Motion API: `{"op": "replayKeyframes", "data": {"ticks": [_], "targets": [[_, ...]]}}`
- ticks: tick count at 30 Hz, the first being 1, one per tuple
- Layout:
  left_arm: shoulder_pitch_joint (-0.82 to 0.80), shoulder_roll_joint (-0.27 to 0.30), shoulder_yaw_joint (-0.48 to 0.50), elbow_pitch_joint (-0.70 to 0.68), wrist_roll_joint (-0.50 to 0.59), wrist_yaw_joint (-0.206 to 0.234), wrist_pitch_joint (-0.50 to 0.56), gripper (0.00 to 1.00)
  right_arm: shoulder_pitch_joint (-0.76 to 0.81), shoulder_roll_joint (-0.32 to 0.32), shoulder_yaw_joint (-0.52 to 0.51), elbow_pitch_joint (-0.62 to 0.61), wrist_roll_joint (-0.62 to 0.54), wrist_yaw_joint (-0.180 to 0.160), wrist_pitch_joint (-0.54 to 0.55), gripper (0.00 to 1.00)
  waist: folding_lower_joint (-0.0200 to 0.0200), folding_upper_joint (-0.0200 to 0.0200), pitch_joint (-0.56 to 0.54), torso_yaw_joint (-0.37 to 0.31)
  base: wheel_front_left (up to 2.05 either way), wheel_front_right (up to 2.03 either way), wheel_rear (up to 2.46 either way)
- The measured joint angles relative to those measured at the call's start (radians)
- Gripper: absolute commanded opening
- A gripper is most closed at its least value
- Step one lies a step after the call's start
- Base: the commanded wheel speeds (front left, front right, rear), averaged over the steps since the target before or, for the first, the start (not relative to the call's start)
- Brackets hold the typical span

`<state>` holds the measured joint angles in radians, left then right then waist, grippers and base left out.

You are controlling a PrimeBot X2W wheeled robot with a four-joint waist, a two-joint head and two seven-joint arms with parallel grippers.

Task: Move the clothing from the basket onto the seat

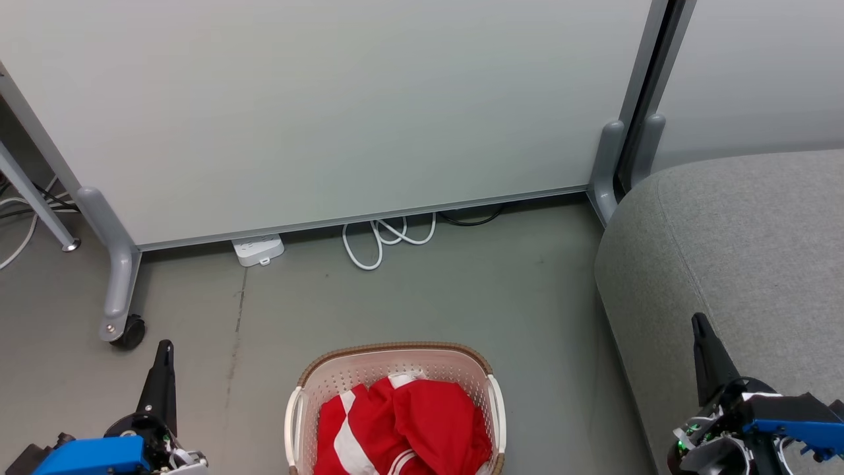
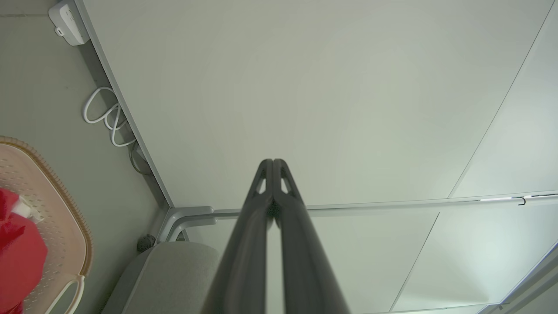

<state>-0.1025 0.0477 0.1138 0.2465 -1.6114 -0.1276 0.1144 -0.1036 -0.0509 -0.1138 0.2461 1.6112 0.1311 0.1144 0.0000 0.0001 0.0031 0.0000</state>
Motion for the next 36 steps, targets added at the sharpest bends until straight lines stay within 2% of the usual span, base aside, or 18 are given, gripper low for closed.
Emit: {"op": "replayKeyframes", "data": {"ticks": [2,3,10,16,25,36], "targets": [[0.0,0.0,0.0,0.0,0.0,0.0,0.0,0.0,0.0,0.0,0.0,0.0,0.0,0.0,0.0,0.0,0.0,0.0,0.0,0.0,0.0,0.0,0.0],[0.002,-0.002,0.0,0.006,0.0,0.001,-0.001,1.0,0.003,0.0,0.001,0.005,0.0,0.0,0.0,1.0,0.0,0.0,0.0,0.0,0.0,0.0,0.0],[0.039,-0.019,-0.009,0.047,0.007,0.003,-0.014,1.0,0.046,0.006,0.004,0.047,-0.01,0.0,-0.014,1.0,0.0,0.0,0.001,0.0,0.0,0.0,0.0],[0.037,-0.019,-0.019,0.044,0.077,0.003,-0.044,1.0,0.046,0.006,0.004,0.04,-0.067,0.0,-0.042,1.0,0.0,0.0,0.001,0.0,0.0,0.0,0.0],[0.02,-0.018,-0.03,0.027,0.261,0.003,-0.084,1.0,0.043,0.006,0.012,0.014,-0.241,0.0,-0.084,1.0,0.0,0.0,0.002,0.0,0.0,0.0,0.0],[0.001,-0.016,-0.086,0.002,0.521,0.02,-0.128,1.0,0.04,0.006,0.047,0.002,-0.48,0.0,-0.128,1.0,0.0,0.0,0.002,0.0,0.0,0.0,0.0]]}}
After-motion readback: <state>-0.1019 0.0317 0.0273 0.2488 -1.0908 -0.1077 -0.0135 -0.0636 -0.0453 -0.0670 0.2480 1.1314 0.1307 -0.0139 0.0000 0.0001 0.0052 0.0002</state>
